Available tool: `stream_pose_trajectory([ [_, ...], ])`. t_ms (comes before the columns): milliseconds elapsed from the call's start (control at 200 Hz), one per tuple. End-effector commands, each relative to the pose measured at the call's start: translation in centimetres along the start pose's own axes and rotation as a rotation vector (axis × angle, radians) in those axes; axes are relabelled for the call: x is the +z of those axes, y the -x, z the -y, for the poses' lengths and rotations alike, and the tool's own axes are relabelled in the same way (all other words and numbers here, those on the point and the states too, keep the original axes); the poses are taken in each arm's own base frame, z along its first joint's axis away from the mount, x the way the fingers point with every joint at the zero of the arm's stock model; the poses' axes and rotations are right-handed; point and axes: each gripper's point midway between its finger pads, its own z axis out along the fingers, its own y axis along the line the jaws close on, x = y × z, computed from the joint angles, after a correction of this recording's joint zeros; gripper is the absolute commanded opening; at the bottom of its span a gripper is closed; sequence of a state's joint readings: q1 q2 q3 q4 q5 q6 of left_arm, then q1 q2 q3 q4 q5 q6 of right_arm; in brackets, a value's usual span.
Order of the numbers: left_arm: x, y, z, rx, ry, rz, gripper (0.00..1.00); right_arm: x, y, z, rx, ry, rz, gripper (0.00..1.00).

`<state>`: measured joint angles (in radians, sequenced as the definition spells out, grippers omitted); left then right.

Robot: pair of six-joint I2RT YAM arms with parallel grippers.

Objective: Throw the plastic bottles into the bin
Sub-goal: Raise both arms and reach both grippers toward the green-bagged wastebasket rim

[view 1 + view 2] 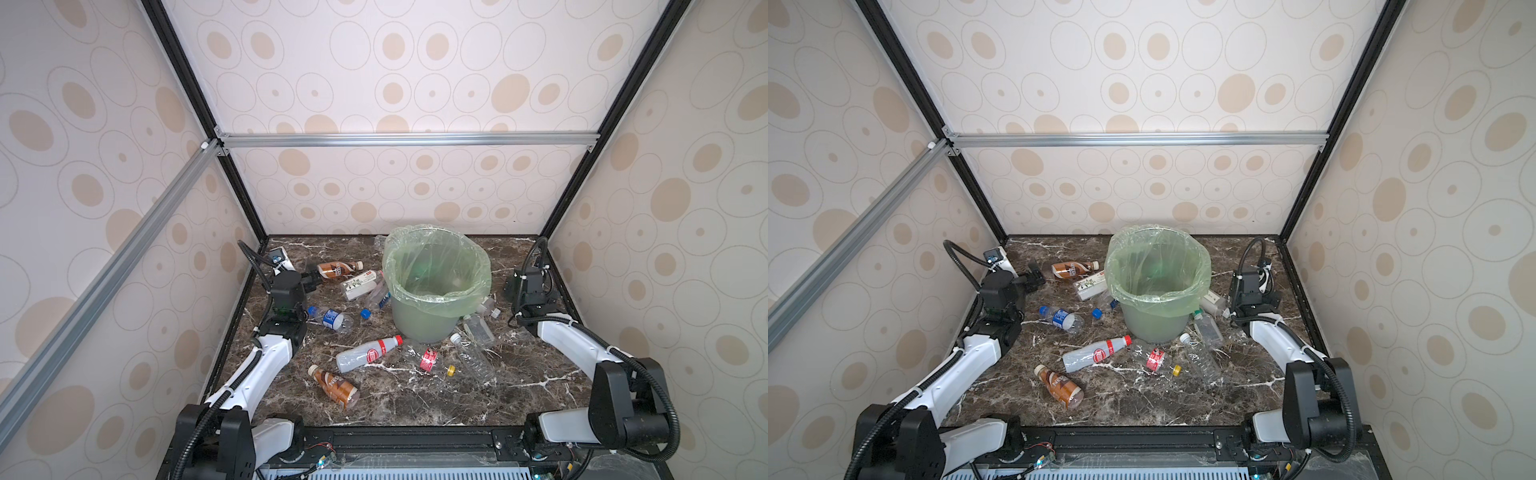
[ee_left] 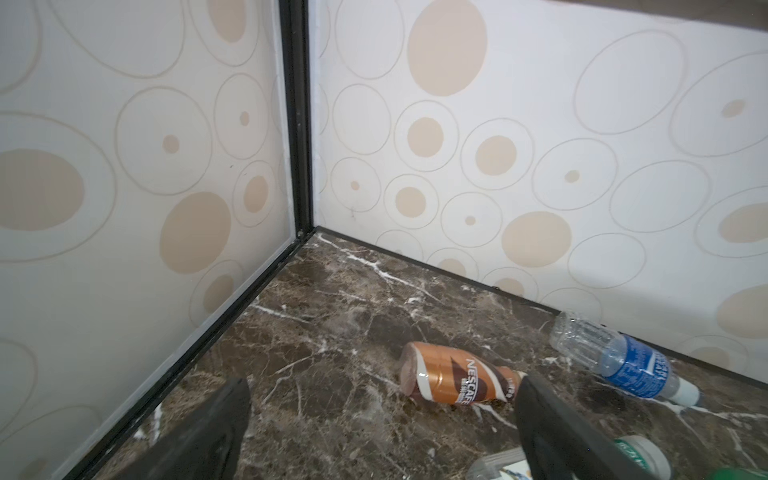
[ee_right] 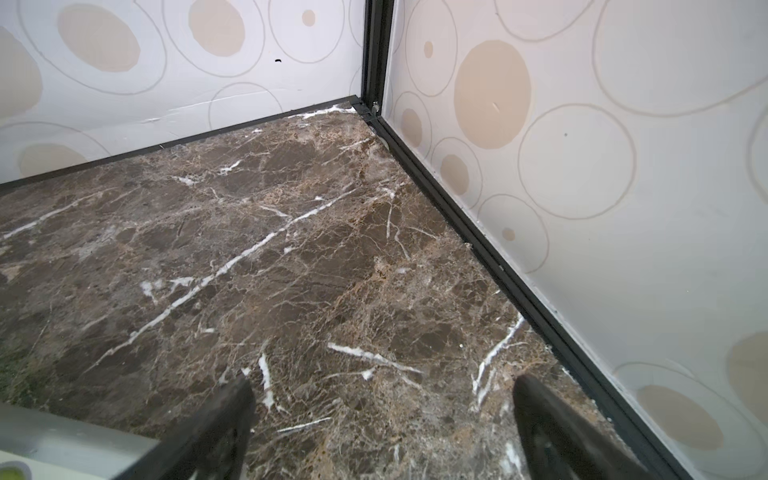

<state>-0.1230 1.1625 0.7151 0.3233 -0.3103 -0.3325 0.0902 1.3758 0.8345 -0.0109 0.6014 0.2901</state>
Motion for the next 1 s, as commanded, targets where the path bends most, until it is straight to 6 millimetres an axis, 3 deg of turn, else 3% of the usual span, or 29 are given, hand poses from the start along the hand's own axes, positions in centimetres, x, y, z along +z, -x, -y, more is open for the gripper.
stream_pose_trajectory([
  [0, -1.0, 0.1, 1.7, -0.03, -0.077, -0.073, 0.99, -0.9, -0.2, 1.7, -0.037, -0.03, -0.119, 1.0],
  [85, -1.8, 1.1, 3.0, -0.051, -0.138, -0.043, 0.99, -1.6, 0.2, 1.4, 0.004, 0.039, -0.184, 1.0],
  [200, -2.8, 2.6, 5.4, -0.031, -0.224, -0.003, 0.99, -3.8, 2.2, 0.1, 0.02, 0.161, -0.201, 1.0],
  [445, -2.9, 5.7, 9.3, -0.037, -0.348, -0.044, 0.99, -9.8, 8.8, -1.8, 0.001, 0.377, -0.171, 1.0],
  [615, -2.5, 6.8, 13.0, 0.01, -0.45, -0.12, 0.99, -13.3, 12.0, -4.1, 0.034, 0.558, -0.184, 1.0],
  [770, -2.9, 7.2, 16.6, 0.064, -0.527, -0.196, 0.99, -14.6, 12.4, -6.7, 0.014, 0.659, -0.244, 0.94],
  [995, -4.5, 6.8, 21.4, 0.133, -0.639, -0.275, 0.99, -16.0, 10.9, -11.1, -0.119, 0.713, -0.296, 0.86],
])
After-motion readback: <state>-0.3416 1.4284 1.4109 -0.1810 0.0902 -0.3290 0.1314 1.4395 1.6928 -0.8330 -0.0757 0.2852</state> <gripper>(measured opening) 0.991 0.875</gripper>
